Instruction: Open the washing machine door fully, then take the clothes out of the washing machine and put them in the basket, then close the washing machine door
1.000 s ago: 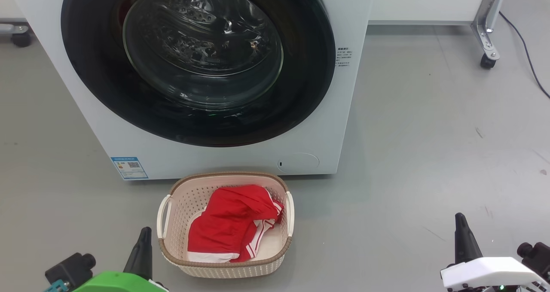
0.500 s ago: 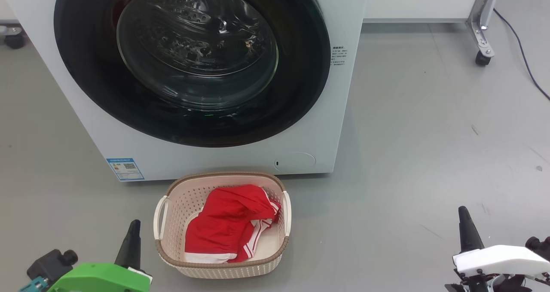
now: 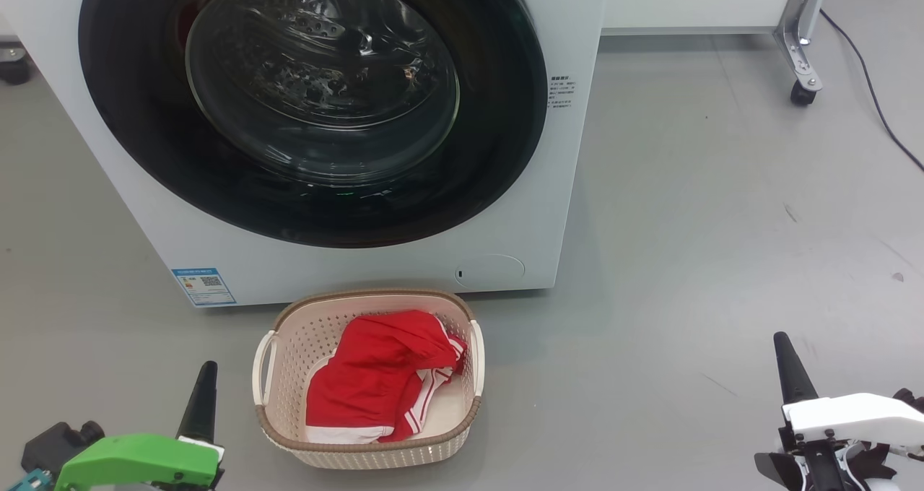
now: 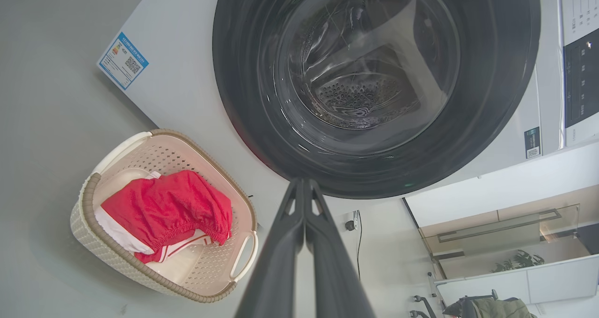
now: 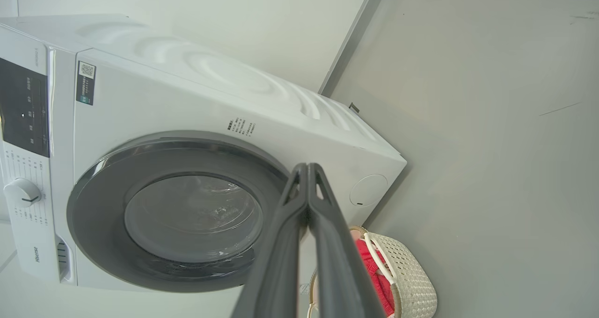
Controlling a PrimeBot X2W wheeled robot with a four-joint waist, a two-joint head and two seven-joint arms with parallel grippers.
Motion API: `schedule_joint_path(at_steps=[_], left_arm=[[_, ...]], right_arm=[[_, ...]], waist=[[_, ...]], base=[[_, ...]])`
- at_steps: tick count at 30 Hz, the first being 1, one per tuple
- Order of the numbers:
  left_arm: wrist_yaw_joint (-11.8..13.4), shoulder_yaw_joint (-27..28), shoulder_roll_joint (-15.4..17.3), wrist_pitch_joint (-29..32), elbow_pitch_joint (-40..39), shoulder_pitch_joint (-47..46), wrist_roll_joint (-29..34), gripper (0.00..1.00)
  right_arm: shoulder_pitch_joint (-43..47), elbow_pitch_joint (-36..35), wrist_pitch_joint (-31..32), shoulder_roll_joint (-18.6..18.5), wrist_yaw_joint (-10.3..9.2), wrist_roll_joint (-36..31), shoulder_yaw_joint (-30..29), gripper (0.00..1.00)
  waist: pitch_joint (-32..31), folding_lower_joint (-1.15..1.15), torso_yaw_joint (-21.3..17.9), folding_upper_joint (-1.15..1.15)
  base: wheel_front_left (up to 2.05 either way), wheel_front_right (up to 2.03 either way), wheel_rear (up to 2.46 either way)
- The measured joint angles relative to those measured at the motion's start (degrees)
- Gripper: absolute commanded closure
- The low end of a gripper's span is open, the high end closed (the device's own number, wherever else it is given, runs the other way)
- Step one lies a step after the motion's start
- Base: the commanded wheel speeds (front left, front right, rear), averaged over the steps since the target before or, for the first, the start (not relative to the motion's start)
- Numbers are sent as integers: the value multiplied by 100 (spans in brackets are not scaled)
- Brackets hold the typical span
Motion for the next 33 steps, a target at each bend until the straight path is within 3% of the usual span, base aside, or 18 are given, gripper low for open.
schedule_joint_path(at_steps=[22, 33], left_arm=[[-303, 422, 1, 201, 332, -301, -1706, 100], [-353, 467, 1, 250, 412, -337, -1837, 100]], right_arm=[[-533, 520, 299, -88, 331, 1753, -278, 100], [-624, 622, 324, -112, 371, 1952, -318, 100]], waist=[[21, 0, -118, 0], [20, 0, -128, 0]], base=[[0, 0, 0], [0, 0, 0]])
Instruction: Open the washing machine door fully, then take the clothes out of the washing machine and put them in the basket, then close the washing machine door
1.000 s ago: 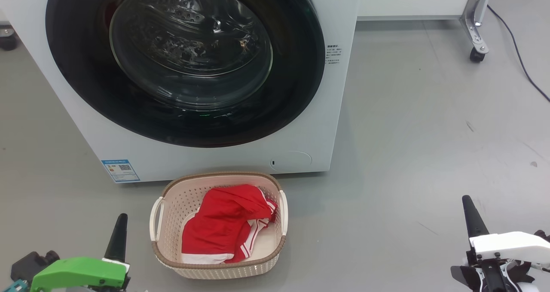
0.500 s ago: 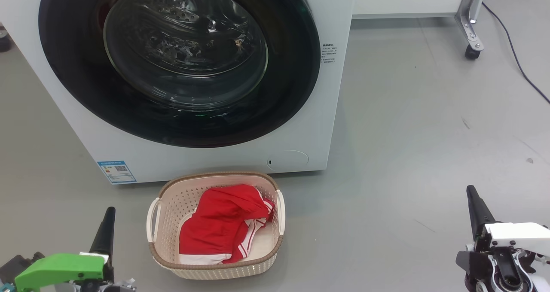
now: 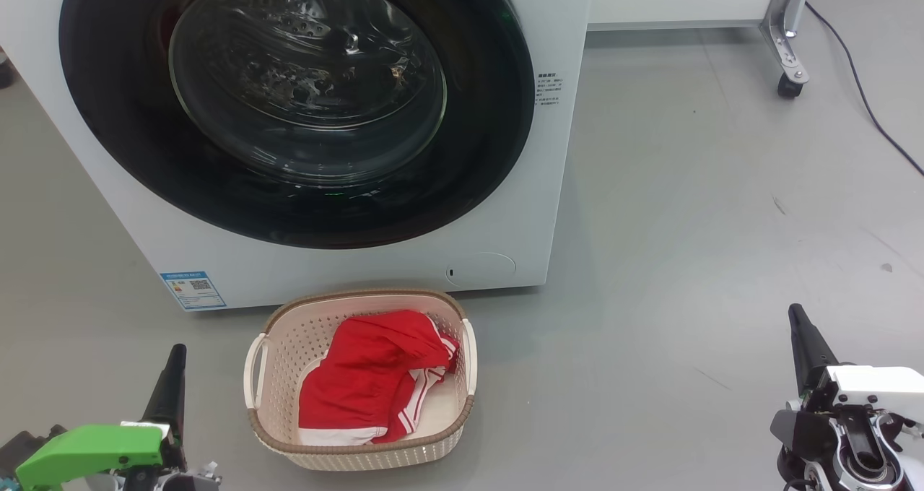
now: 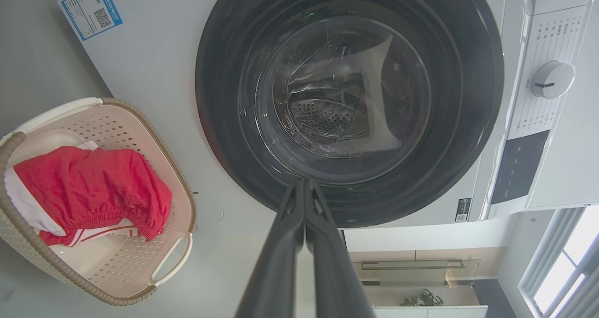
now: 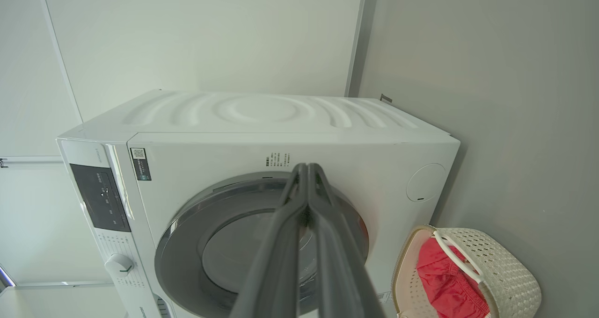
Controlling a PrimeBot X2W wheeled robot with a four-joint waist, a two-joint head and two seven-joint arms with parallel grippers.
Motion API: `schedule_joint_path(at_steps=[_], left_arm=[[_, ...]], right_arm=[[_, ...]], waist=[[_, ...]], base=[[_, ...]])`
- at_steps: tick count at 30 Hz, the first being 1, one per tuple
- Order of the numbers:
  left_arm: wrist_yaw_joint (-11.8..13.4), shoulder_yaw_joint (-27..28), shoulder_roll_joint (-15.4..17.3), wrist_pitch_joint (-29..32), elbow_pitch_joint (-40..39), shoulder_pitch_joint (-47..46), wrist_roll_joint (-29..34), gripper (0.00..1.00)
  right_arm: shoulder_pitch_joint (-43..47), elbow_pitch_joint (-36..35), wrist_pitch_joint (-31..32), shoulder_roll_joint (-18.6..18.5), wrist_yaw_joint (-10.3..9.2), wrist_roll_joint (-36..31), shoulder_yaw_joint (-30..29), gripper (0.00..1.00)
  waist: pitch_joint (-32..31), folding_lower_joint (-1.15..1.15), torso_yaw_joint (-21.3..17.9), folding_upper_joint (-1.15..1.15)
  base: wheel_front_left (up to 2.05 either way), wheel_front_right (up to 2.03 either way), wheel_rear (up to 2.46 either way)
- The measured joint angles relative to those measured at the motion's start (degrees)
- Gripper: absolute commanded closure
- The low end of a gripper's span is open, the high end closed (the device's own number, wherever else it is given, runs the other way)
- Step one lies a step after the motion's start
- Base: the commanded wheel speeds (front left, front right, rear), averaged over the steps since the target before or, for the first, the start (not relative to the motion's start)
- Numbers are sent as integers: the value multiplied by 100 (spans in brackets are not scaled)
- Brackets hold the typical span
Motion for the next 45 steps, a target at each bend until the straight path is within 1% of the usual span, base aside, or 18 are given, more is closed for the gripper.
schedule_joint_path(at_steps=[6, 9, 45], left_arm=[[-1, 5, 0, 0, 25, -6, 0, 100], [-1, 8, 0, 0, 33, -22, 0, 100], [-44, 34, -2, 21, 122, -66, 0, 100]], right_arm=[[-3, 34, 0, 0, 3, 0, -4, 100], [-6, 52, 1, 1, 42, 0, -5, 100], [-88, 170, 49, 3, 51, 0, -31, 100]], waist=[[-1, 0, 0, 0], [-2, 0, 0, 0], [-7, 0, 0, 0]], base=[[0, 0, 0], [0, 0, 0], [0, 0, 0]])
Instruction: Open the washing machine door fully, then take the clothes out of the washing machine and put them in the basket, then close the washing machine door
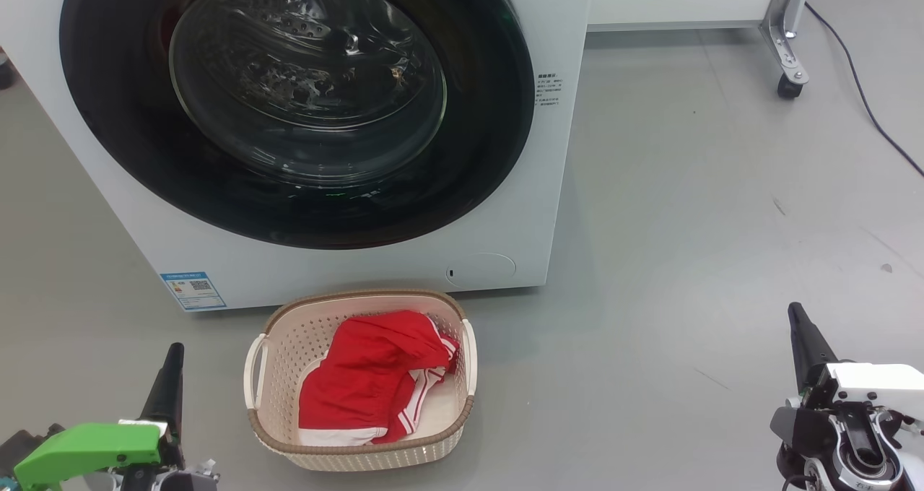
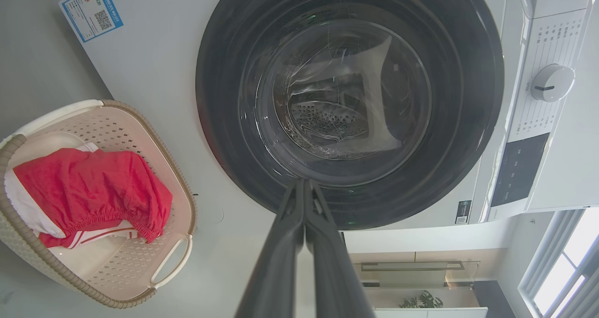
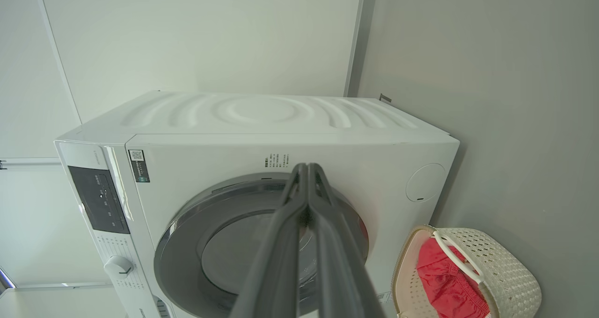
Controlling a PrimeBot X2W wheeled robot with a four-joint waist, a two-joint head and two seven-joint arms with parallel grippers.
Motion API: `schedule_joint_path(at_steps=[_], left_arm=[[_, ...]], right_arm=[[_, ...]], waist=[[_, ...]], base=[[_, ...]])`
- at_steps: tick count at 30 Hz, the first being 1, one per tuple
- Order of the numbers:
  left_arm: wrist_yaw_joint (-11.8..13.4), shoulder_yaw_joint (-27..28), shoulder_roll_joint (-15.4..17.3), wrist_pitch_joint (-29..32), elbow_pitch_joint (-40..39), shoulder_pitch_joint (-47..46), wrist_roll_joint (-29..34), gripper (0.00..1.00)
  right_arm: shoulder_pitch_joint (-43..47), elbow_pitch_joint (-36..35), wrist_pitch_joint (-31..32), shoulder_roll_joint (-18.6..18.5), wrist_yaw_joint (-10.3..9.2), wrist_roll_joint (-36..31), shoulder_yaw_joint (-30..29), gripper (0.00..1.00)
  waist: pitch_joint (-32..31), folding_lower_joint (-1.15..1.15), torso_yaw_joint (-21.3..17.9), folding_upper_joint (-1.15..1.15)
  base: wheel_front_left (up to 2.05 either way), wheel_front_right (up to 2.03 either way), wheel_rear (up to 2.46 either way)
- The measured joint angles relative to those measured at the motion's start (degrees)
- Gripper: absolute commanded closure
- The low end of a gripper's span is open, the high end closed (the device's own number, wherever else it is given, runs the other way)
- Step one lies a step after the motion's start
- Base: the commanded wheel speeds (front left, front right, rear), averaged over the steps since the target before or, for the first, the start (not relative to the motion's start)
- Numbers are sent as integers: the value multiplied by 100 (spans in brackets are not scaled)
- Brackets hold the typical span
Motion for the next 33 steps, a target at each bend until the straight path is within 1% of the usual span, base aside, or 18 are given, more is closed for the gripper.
schedule_joint_path(at_steps=[33], left_arm=[[-1, 27, -5, 31, 41, -18, 0, 100]], right_arm=[[-29, 33, 7, 15, 19, -1, -24, 100]], waist=[[-2, 0, 0, 0]], base=[[0, 0, 0]])
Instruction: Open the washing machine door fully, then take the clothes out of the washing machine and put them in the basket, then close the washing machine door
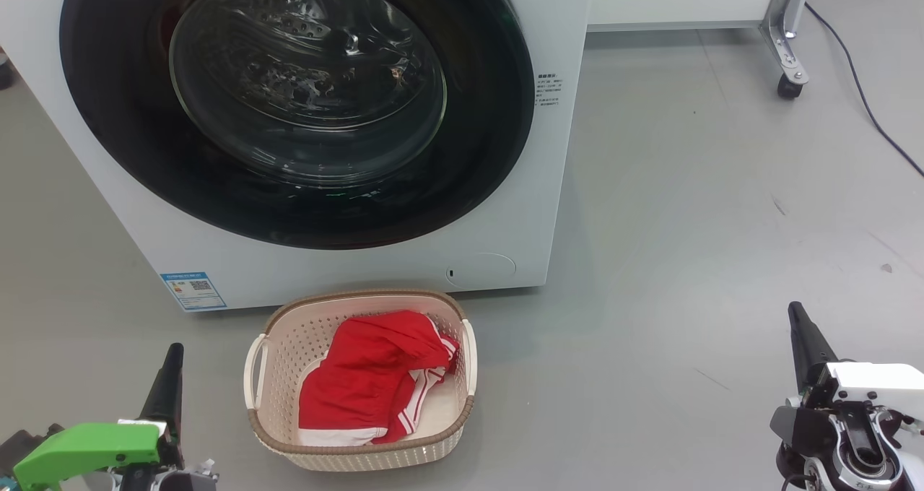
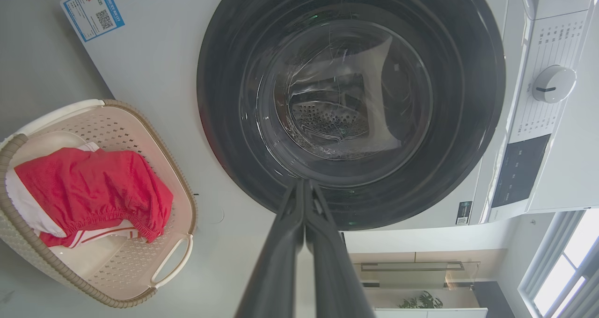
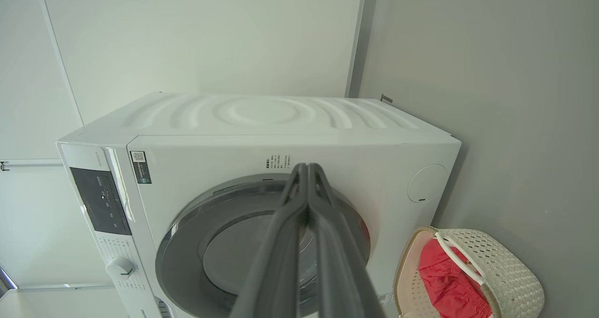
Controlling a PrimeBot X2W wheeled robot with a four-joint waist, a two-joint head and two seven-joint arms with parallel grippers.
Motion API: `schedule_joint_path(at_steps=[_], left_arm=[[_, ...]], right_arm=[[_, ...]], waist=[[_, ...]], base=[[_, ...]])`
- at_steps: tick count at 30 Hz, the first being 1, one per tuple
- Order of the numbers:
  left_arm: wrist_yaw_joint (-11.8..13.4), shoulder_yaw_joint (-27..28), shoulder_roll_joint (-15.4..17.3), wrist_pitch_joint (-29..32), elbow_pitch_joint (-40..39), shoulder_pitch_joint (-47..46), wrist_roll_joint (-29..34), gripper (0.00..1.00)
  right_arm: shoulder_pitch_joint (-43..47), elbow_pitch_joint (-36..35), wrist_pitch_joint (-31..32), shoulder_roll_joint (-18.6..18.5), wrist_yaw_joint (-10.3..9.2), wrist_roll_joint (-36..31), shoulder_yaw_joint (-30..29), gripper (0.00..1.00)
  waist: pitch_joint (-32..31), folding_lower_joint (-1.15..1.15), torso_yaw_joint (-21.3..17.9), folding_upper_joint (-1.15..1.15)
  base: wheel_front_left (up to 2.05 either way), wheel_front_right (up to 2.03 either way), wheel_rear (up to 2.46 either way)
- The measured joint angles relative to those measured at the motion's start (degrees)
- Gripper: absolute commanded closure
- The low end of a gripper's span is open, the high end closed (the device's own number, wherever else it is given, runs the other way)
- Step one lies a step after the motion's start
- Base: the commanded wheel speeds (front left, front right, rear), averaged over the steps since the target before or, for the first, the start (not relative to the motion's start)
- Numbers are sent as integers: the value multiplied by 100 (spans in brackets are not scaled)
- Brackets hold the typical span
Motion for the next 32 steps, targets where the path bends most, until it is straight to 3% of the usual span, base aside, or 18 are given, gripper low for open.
schedule_joint_path(at_steps=[32], left_arm=[[-1, 23, -10, 18, 18, -5, 0, 100]], right_arm=[[-2, 24, 45, 16, 26, -2, -29, 100]], waist=[[-1, 0, 0, 0]], base=[[0, 0, 0]])
